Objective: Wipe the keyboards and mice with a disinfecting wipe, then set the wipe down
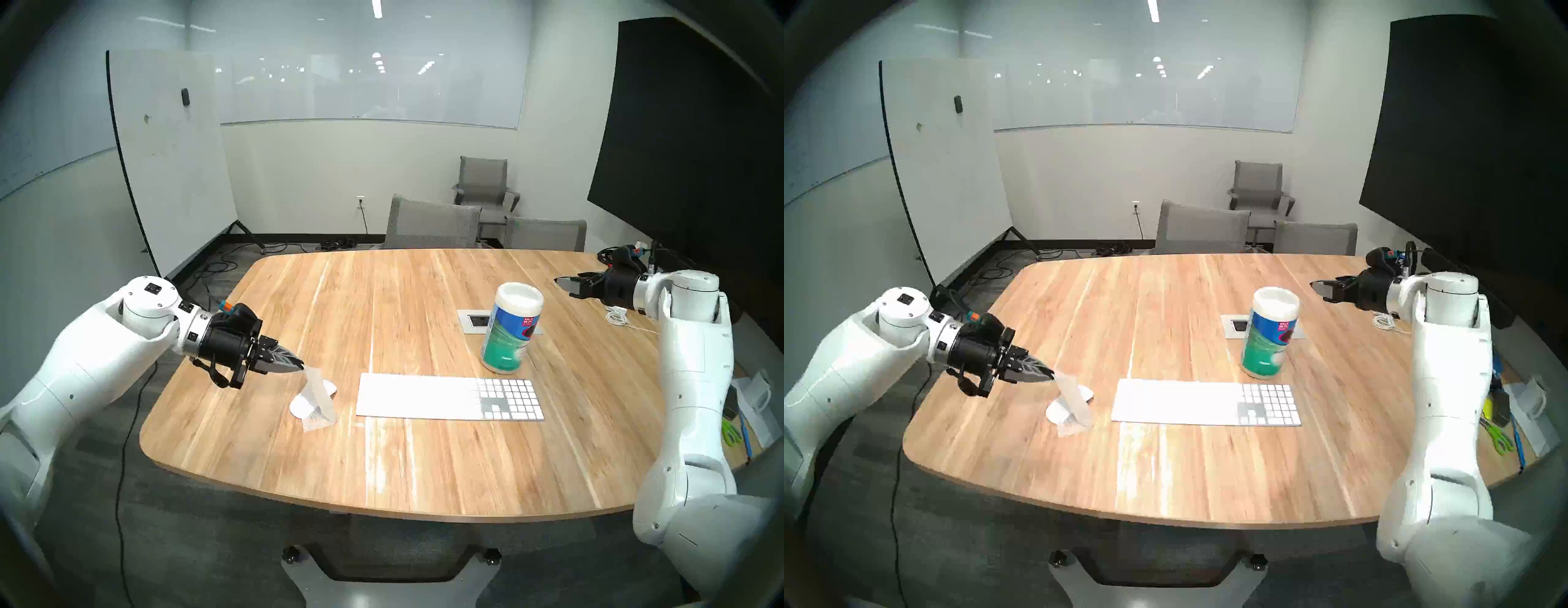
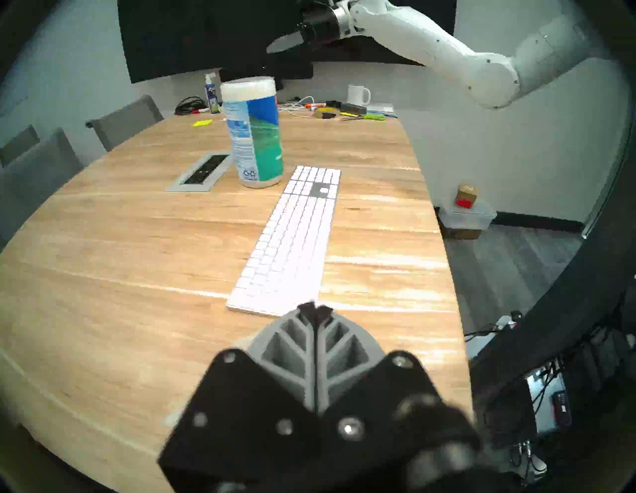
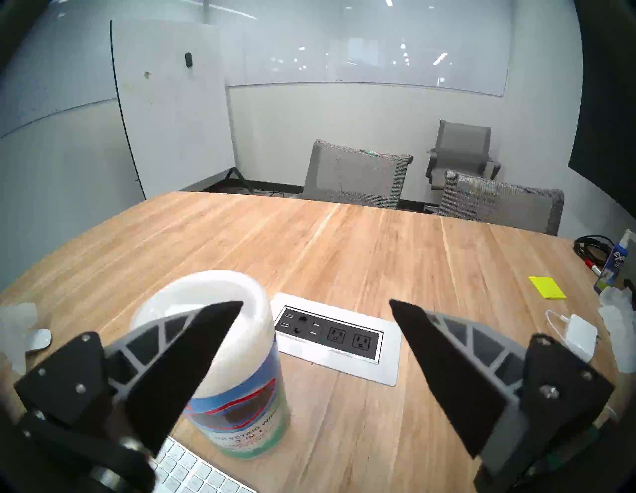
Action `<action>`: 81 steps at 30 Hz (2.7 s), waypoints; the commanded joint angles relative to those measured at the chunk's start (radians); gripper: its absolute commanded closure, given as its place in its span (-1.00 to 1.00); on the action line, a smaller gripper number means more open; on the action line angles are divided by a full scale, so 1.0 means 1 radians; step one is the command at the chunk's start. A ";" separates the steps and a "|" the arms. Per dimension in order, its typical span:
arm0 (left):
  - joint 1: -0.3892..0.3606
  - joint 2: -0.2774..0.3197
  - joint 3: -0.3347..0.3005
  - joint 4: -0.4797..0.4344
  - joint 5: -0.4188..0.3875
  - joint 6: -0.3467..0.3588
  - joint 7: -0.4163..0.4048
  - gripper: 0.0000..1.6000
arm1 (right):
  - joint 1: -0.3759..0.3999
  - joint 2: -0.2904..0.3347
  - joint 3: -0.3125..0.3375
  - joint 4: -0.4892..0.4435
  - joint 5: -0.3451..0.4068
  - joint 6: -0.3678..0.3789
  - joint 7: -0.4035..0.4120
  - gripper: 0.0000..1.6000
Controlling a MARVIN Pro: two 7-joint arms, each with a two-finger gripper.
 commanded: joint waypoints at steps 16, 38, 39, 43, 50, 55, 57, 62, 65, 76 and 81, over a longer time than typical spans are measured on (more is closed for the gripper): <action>0.219 0.078 0.136 -0.131 -0.051 0.046 -0.014 1.00 | 0.021 0.005 0.001 -0.015 0.003 -0.005 0.001 -1.00; 0.284 0.168 0.125 -0.328 -0.116 0.036 0.002 1.00 | 0.023 0.005 0.001 -0.015 0.003 -0.007 0.001 -1.00; 0.283 0.171 0.120 -0.338 -0.121 0.034 0.004 1.00 | 0.023 0.005 0.001 -0.016 0.003 -0.007 0.001 -1.00; 0.263 0.183 0.081 -0.395 -0.148 0.023 0.022 1.00 | 0.025 0.006 0.001 -0.017 0.004 -0.008 0.001 -1.00; 0.191 0.181 -0.024 -0.472 -0.206 0.010 0.074 1.00 | 0.029 0.006 0.001 -0.021 0.004 -0.009 0.001 -1.00; 0.137 0.182 -0.114 -0.510 -0.249 0.005 0.135 1.00 | 0.033 0.007 0.000 -0.024 0.005 -0.011 0.002 -1.00; 0.123 0.185 -0.146 -0.522 -0.264 0.007 0.164 1.00 | 0.035 0.007 0.000 -0.026 0.005 -0.012 0.002 -1.00; 0.123 0.207 -0.206 -0.553 -0.288 0.015 0.248 1.00 | 0.040 0.007 -0.001 -0.032 0.005 -0.014 0.002 -1.00; 0.139 0.238 -0.238 -0.560 -0.299 0.022 0.302 1.00 | 0.042 0.007 -0.001 -0.035 0.005 -0.015 0.002 -1.00; 0.218 0.352 -0.294 -0.548 -0.327 0.071 0.460 1.00 | 0.044 0.006 -0.001 -0.042 0.005 -0.017 0.003 -1.00; 0.249 0.383 -0.295 -0.572 -0.345 0.093 0.504 1.00 | 0.045 0.005 -0.001 -0.045 0.005 -0.018 0.003 -1.00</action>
